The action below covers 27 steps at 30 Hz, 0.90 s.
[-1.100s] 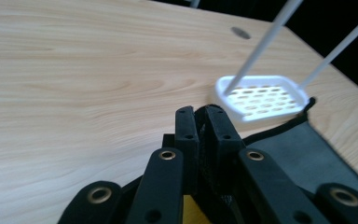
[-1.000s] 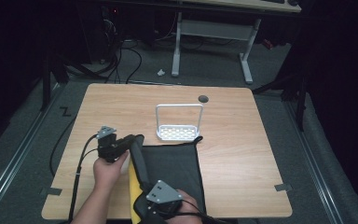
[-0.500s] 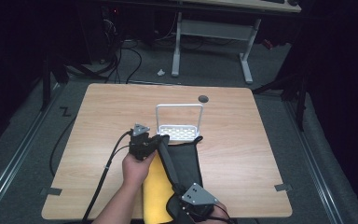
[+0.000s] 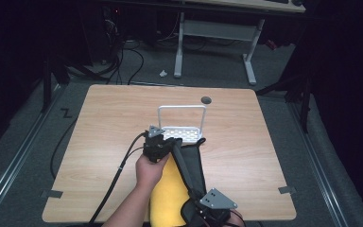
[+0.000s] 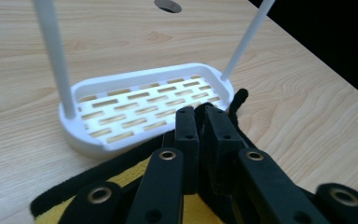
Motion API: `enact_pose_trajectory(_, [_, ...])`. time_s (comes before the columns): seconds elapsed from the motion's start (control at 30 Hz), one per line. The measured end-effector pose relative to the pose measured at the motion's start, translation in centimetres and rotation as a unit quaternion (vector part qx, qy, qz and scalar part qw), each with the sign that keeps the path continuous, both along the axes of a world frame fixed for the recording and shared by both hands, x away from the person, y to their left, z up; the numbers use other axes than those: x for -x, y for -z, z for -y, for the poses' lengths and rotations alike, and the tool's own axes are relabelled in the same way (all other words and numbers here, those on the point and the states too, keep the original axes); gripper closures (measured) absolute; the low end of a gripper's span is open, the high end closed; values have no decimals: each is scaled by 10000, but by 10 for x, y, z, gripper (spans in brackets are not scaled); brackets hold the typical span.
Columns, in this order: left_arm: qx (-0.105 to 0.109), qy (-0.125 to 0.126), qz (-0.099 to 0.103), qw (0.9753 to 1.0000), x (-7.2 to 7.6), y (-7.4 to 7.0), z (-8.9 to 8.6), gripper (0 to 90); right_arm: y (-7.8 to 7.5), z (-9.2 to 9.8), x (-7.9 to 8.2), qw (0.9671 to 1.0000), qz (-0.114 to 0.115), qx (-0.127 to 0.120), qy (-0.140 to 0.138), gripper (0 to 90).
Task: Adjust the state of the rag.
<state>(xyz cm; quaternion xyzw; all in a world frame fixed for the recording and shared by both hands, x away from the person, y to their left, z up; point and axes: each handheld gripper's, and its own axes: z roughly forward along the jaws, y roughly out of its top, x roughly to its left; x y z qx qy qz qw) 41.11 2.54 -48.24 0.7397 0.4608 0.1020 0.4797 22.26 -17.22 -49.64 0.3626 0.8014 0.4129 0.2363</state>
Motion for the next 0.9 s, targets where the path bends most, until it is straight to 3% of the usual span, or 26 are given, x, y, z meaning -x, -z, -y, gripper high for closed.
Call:
enact_pose_trajectory(0.07, [-108, -6, 28, 9999, 0, 0, 5, 893, 1, 1, 3, 10000, 26, 46, -9, 814])
enact_pose_trajectory(0.13, [-96, 40, -19, 9999, -2, 1, 8, 894, 2, 2, 5, 10000, -23, 66, 2, 813])
enact_pose_trajectory(0.23, [-264, 124, 5, 9996, -3, 4, 15, 892, 5, 5, 6, 9998, -87, 149, 23, 813])
enact_pose_trajectory(0.47, [-241, 234, -46, 9994, -1, 9, 20, 886, 11, 14, 5, 9990, -275, 271, 234, 789])
enact_pose_trajectory(0.57, [-234, 241, -61, 9994, 0, 10, 19, 883, 11, 20, 2, 9985, -322, 228, 388, 695])
enact_pose_trajectory(0.63, [-230, 254, -32, 9994, 1, 10, 17, 879, 7, 23, 2, 9982, -238, 174, 523, 637])
enact_pose_trajectory(0.73, [-234, 247, -22, 9994, 3, 11, 12, 865, 3, 28, 1, 9980, -115, 55, 626, 623])
enact_pose_trajectory(0.9, [-242, 212, 17, 9995, 10, 13, -5, 832, 4, 30, -3, 9977, -147, 79, 661, 635])
